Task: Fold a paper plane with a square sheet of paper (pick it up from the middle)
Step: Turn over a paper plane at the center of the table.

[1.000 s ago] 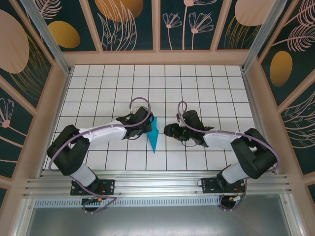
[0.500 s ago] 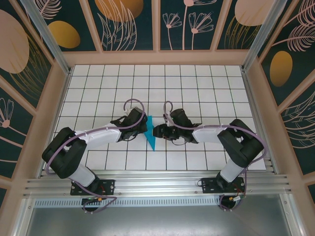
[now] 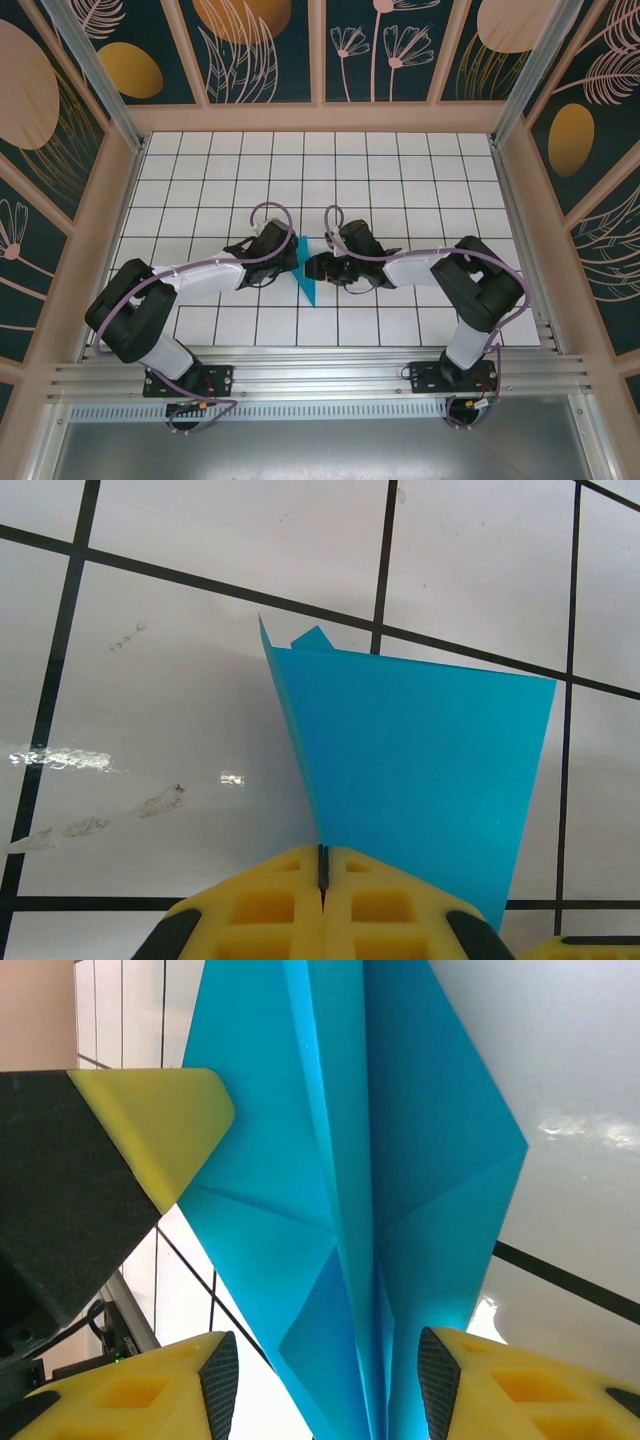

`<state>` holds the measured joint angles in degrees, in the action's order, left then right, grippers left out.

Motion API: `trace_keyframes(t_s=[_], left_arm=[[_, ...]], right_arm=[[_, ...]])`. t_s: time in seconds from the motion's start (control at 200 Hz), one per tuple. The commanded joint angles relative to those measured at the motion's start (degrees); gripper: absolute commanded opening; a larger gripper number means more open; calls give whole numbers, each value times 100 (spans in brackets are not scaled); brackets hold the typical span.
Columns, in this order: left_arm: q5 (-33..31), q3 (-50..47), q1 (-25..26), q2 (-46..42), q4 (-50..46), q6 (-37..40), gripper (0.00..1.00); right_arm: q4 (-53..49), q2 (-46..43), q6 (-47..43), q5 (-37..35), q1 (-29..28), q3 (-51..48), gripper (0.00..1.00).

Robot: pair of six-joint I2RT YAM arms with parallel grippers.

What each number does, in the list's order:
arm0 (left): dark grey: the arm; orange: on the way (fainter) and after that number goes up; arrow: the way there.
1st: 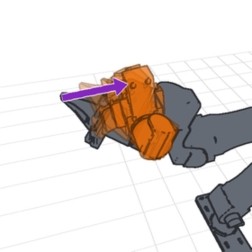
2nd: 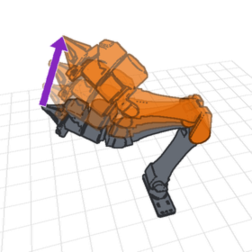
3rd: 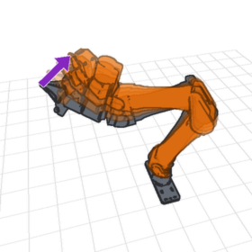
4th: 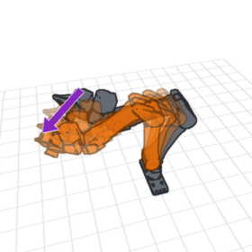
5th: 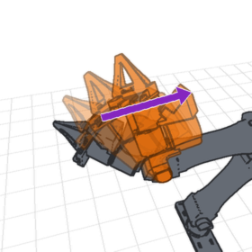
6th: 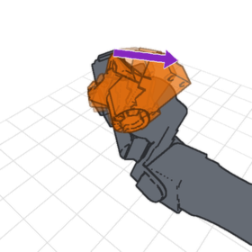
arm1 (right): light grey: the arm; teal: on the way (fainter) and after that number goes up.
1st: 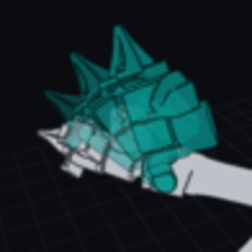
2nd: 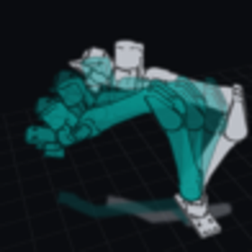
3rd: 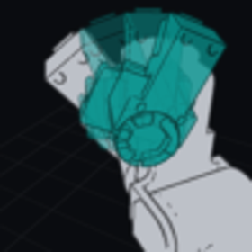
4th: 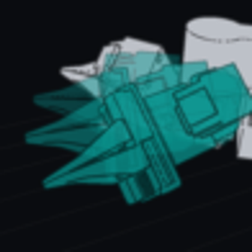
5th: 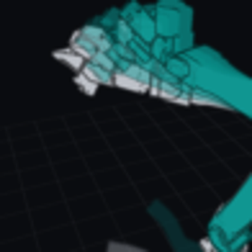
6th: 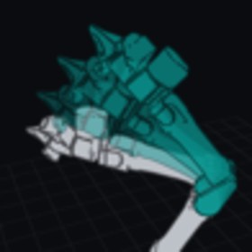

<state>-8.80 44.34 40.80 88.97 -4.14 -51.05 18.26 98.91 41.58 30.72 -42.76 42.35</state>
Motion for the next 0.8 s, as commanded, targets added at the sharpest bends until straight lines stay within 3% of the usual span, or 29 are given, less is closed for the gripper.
trace_keyframes(t_s=[0.0, 0.335, 0.796], left_arm=[[69, -56, -41, -85, 97, 117, 4], [89, -34, -37, -70, 71, 130, 5], [80, -30, -49, -55, 54, 32, 8]], right_arm=[[115, 192, -254, 200, -48, 251, 54], [-44, 395, -468, 208, -98, 398, 52], [-496, 649, -777, -67, -202, 634, 39]])
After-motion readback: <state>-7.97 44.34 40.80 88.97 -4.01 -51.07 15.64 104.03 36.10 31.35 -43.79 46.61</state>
